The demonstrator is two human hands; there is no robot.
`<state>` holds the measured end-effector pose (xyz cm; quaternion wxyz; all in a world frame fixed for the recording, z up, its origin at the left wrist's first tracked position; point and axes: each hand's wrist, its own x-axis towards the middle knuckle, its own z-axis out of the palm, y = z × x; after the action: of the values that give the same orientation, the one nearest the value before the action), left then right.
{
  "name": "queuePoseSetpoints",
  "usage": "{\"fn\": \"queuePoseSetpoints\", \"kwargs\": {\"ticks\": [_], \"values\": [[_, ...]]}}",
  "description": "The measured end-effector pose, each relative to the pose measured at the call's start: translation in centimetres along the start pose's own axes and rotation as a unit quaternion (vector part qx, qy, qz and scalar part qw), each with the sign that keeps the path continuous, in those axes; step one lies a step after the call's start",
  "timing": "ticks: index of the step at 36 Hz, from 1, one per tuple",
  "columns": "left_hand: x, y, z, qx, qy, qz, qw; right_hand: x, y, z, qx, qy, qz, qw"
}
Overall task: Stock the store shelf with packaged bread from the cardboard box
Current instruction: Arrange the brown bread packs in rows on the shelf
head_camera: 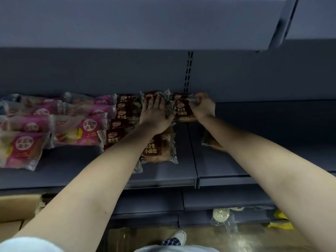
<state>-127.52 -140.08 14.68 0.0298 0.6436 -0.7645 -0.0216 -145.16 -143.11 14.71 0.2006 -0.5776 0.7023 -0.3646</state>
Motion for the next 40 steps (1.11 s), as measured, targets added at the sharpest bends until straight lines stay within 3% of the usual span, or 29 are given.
{"fn": "queuePoseSetpoints", "kwargs": {"ticks": [10,14,17,19,22,25,31,37,40], "values": [[0.2,0.0,-0.5,0.0,-0.01,0.01,1.0,-0.7,0.1,-0.8,-0.039,0.006,-0.025,0.999],[0.7,1.4,-2.4,-0.02,0.063,0.039,0.997,-0.9,0.8,-2.5,-0.061,0.024,-0.04,0.997],[0.5,4.0,-3.0,-0.036,0.105,0.123,0.986,-1.5,2.1,-4.1,-0.057,0.042,-0.033,0.997],[0.0,6.1,-2.7,-0.07,0.081,0.202,0.974,-2.0,3.3,-5.3,-0.052,0.061,-0.037,0.996],[-1.3,9.2,-1.6,-0.141,-0.028,0.283,0.948,-2.9,4.9,-7.3,-0.06,0.089,-0.057,0.993],[-2.2,11.5,-0.2,-0.145,-0.077,0.287,0.944,-4.4,5.8,-8.9,-0.067,0.113,-0.077,0.988],[-2.2,12.5,0.4,-0.175,-0.149,0.206,0.951,-7.0,8.4,-10.5,-0.084,0.027,-0.1,0.991],[-2.2,11.6,-0.2,-0.194,-0.106,0.226,0.949,-9.0,8.9,-10.6,-0.121,-0.115,-0.105,0.98],[-2.3,11.3,-0.4,-0.227,-0.076,0.239,0.941,-9.4,8.3,-10.7,-0.08,-0.113,-0.09,0.986]]}}
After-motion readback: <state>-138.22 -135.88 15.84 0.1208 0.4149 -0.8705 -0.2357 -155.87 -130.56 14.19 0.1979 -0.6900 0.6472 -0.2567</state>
